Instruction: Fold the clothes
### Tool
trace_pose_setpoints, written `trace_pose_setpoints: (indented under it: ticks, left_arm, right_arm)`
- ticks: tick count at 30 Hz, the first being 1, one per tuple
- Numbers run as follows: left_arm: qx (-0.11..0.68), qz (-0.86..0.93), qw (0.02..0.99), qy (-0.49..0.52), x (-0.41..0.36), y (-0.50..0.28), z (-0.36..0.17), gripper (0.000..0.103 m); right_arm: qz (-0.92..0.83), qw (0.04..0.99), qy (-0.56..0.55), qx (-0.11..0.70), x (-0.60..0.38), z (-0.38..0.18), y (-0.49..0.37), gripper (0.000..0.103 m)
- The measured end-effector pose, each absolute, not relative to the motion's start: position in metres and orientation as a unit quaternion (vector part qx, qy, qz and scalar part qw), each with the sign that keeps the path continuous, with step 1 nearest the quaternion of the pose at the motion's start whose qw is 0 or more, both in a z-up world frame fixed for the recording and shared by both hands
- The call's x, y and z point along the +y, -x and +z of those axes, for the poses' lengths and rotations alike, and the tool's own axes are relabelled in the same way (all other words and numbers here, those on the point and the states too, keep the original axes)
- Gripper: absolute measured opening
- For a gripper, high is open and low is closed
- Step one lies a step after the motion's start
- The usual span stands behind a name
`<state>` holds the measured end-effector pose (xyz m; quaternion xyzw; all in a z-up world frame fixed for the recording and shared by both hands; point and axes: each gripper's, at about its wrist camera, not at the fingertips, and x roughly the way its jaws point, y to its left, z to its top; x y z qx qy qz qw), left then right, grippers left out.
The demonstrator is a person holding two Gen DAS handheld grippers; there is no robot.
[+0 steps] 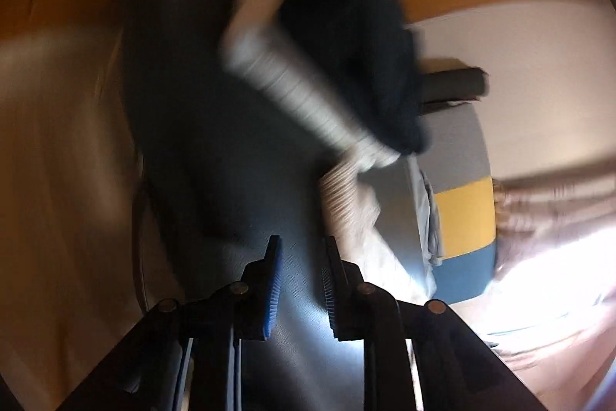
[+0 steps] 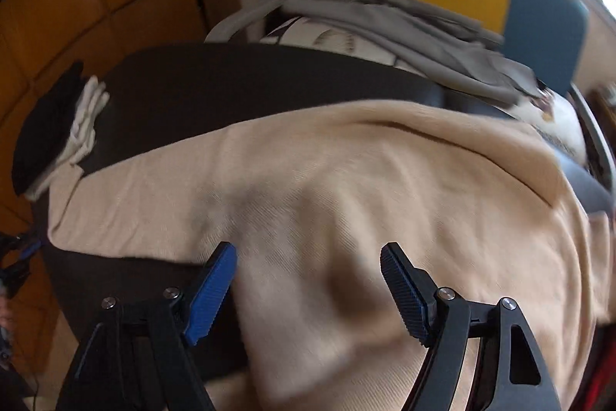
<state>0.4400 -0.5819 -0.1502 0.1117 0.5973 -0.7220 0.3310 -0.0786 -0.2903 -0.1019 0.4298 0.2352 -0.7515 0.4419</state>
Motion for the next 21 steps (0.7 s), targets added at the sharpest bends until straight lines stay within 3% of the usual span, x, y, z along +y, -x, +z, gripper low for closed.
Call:
trace_pose_setpoints:
  ticks: [4, 8, 13, 17, 21]
  left_arm:
    - [0.488, -0.812, 0.279, -0.158, -0.576, -0.386, -0.093, 0.021]
    - [0.427, -0.842, 0.219, -0.246, -0.568, -0.301, -0.092, 0.021]
    - [0.408, -0.797, 0.283, -0.345, -0.581, -0.261, -0.140, 0.020]
    - [0.435, -0.764, 0.349, -0.325, -0.577, -0.297, -0.154, 0.013]
    - [0.414, -0.750, 0.403, -0.321, -0.572, -0.316, -0.157, 0.006]
  right_arm:
    - [-0.736, 0.443, -0.425, 0.286, -0.323, -0.119, 0.070, 0.078]
    - [-0.732, 0.422, -0.431, 0.317, -0.348, -0.133, 0.081, 0.078]
    - [-0.739, 0.393, -0.455, 0.304, -0.359, -0.154, 0.107, 0.081]
    - [-0.740, 0.397, -0.457, 0.292, -0.370, -0.159, 0.117, 0.095]
    - [-0.748, 0.398, -0.449, 0.284, -0.389, -0.166, 0.122, 0.102]
